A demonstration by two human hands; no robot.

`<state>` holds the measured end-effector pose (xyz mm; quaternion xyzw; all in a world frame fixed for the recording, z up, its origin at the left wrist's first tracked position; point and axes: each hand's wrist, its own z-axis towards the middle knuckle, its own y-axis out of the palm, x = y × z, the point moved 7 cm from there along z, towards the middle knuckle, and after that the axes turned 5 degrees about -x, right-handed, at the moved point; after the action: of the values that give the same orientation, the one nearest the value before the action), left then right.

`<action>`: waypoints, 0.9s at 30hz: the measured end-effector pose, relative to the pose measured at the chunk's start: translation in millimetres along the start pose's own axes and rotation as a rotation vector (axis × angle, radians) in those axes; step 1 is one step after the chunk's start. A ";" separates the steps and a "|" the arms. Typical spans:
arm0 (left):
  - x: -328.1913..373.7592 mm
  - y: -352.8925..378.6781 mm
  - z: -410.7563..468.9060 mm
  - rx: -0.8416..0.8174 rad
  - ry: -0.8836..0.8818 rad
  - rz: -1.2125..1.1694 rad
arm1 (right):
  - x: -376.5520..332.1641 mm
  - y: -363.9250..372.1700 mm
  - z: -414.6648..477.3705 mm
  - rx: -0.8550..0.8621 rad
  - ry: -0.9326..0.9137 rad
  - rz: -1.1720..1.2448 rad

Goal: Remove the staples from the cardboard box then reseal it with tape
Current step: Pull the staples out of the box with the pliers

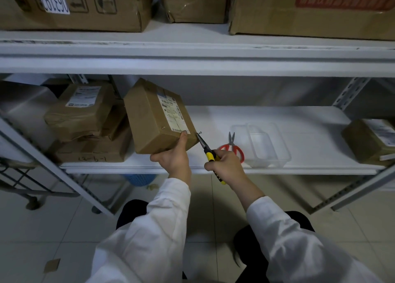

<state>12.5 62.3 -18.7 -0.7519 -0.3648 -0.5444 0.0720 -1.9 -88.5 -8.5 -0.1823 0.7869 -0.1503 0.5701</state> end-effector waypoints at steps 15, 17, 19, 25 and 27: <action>-3.5 16.2 -2.7 -0.028 -0.014 -0.018 | 1.3 -12.3 -9.1 0.091 -0.045 0.139; -4.1 17.7 -4.0 -0.023 -0.024 -0.023 | 2.1 -15.5 -8.4 0.109 -0.053 0.147; -4.2 20.6 -6.9 -0.024 -0.028 -0.029 | 2.0 -18.7 -9.0 0.128 -0.068 0.149; -2.0 20.9 -11.8 -0.021 -0.025 -0.041 | 6.5 -34.3 -5.1 0.230 -0.069 0.265; -4.0 18.7 -14.4 -0.021 -0.032 -0.025 | 6.9 -42.7 -2.3 0.247 -0.063 0.268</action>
<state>12.7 39.6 -11.0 -0.7567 -0.3695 -0.5368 0.0514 -1.1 -129.6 5.3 -0.0091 0.7614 -0.1628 0.6274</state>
